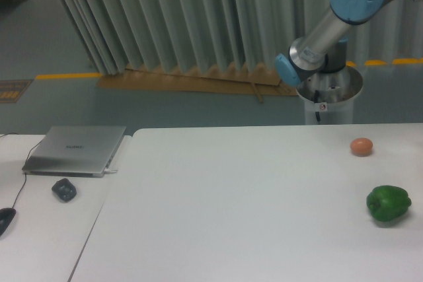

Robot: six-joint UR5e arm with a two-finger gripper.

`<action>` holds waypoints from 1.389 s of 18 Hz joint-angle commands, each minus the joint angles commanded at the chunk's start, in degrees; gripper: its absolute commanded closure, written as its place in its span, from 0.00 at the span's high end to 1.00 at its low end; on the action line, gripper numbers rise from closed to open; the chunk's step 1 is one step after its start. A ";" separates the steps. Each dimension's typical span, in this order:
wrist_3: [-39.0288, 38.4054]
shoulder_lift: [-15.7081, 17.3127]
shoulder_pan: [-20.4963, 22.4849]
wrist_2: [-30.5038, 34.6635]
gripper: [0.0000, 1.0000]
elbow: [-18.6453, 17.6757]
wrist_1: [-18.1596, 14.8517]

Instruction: Place the red pepper on the table

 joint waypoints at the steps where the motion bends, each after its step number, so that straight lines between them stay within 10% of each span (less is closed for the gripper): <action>1: 0.17 0.09 0.00 0.00 0.49 0.00 0.00; 13: 0.17 2.20 0.61 -1.58 0.41 1.85 -4.39; 15: 0.35 1.85 0.61 -2.20 1.00 2.28 -4.22; 25: -0.79 -0.70 -0.44 -5.10 1.00 4.04 -0.79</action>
